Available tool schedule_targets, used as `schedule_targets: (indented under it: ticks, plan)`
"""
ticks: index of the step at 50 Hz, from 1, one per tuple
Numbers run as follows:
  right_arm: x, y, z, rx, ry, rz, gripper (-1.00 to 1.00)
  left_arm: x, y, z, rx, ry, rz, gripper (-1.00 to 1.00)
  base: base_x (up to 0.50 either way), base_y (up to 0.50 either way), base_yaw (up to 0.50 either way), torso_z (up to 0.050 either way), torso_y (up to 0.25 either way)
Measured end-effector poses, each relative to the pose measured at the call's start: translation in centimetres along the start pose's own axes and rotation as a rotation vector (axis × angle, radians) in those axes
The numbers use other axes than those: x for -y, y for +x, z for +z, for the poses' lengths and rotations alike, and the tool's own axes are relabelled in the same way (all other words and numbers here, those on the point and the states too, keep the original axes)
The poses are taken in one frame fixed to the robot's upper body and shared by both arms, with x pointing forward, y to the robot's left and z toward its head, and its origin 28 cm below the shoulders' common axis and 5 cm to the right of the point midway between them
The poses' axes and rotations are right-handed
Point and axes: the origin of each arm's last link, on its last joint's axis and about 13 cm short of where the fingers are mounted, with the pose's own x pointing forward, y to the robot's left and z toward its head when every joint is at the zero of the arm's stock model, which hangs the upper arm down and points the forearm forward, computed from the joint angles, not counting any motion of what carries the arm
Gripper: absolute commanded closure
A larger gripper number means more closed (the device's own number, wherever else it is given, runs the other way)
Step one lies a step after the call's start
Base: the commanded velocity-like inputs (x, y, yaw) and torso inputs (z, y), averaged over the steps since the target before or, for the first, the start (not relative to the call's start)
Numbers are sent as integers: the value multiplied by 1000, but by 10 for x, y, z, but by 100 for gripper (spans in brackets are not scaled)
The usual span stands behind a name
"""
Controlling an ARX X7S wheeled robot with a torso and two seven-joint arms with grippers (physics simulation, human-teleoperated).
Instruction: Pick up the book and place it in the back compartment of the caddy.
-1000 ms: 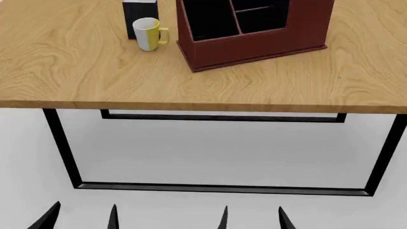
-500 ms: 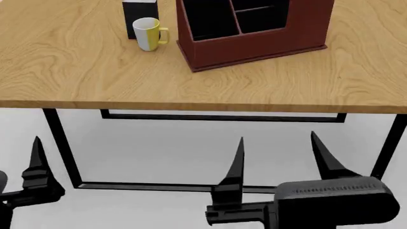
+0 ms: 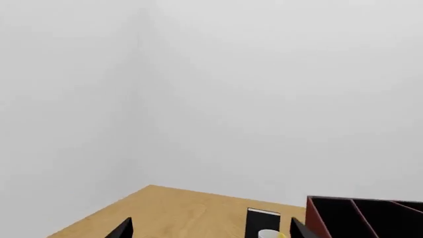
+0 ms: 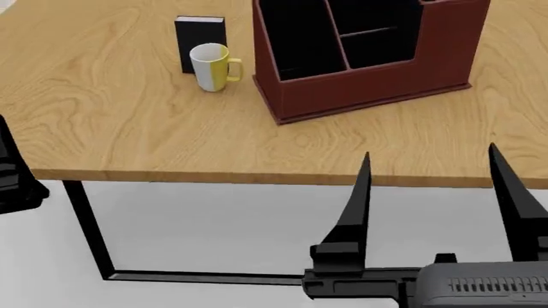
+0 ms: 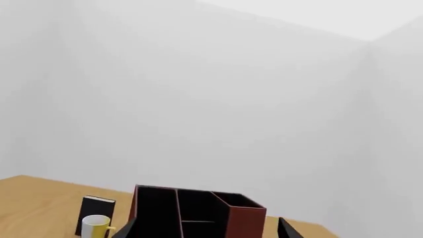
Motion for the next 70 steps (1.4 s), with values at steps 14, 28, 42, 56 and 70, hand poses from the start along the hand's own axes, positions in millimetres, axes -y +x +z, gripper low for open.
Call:
schedule_targets:
  ticks: [14, 28, 42, 56, 70]
  plan:
    - [0, -4, 2, -1, -15, 5, -100, 0, 2, 2, 19, 25, 5, -100, 500, 228, 0, 0, 0]
    - [0, -5, 3, 4, -13, 18, -100, 1, 1, 3, 23, 33, -4, -100, 500, 20, 0, 0, 1]
    - [1, -6, 5, 18, 5, 23, -100, 2, -1, 3, 26, 38, -20, -100, 500, -15, 0, 0, 1]
    - [1, -7, 8, 24, 2, 16, -100, 3, -2, 2, 29, 41, -28, -100, 500, -66, 0, 0, 1]
    - [0, -9, 9, 33, -19, 5, -100, 3, -3, 3, 33, 47, -32, -100, 32, 0, -286, 0, 1]
